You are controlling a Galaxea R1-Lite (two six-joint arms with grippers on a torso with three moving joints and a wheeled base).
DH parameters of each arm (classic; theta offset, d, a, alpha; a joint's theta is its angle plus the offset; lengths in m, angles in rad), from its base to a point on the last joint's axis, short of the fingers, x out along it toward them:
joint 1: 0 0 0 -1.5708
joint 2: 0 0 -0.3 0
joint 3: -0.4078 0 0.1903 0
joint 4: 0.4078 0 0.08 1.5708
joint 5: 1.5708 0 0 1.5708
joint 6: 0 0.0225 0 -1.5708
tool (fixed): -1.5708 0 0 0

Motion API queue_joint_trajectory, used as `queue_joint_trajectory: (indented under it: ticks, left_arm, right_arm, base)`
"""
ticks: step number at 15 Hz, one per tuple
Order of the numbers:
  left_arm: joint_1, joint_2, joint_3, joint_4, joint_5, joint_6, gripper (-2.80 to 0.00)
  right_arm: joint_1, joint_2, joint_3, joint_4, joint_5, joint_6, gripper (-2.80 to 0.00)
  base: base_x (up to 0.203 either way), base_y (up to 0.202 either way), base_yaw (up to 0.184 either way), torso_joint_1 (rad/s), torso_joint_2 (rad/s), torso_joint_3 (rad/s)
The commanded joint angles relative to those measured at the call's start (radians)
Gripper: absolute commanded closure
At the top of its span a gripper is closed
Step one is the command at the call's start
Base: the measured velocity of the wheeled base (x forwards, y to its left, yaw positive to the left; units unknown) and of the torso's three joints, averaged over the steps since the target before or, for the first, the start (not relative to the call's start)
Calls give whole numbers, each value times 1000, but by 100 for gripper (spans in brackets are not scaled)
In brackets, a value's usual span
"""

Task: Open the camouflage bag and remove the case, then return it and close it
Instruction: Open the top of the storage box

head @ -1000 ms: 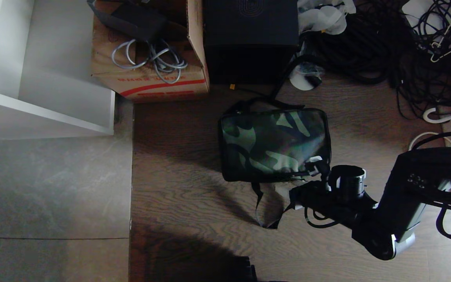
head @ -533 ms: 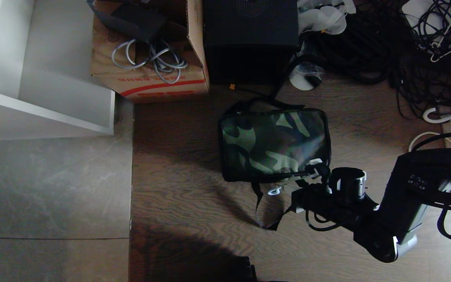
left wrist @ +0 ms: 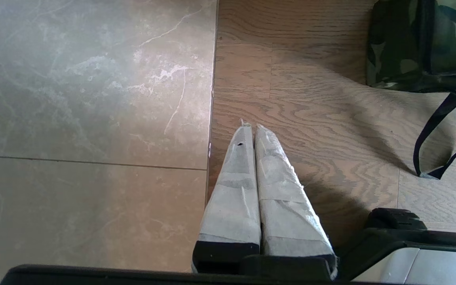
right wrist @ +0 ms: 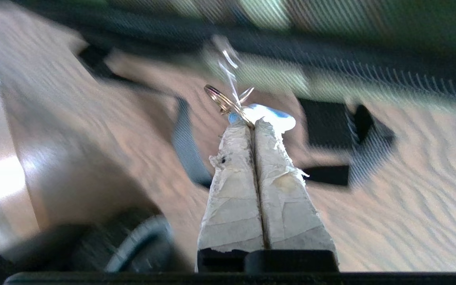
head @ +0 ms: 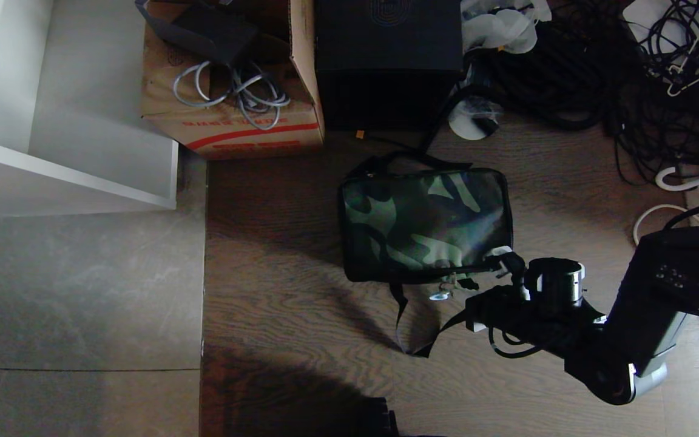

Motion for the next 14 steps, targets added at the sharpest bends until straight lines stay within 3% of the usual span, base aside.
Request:
queue_joint_trajectory:
  ticks: [1, 10, 14]
  left_arm:
    - [0, 0, 10, -1, 0, -1, 0]
    - [0, 0, 10, -1, 0, -1, 0]
    - [0, 0, 11, -1, 0, 0, 0]
  right_arm:
    - [-29, -29, 4, 34, 7, -28, 0]
    - [-79, -43, -10, 36, 12, -45, 0]
    - [-118, -59, -7, 39, 59, -83, 0]
  base:
    - [0, 0, 0, 0, 0, 0]
    - [0, 0, 0, 0, 0, 0]
    - [0, 0, 0, 0, 0, 0]
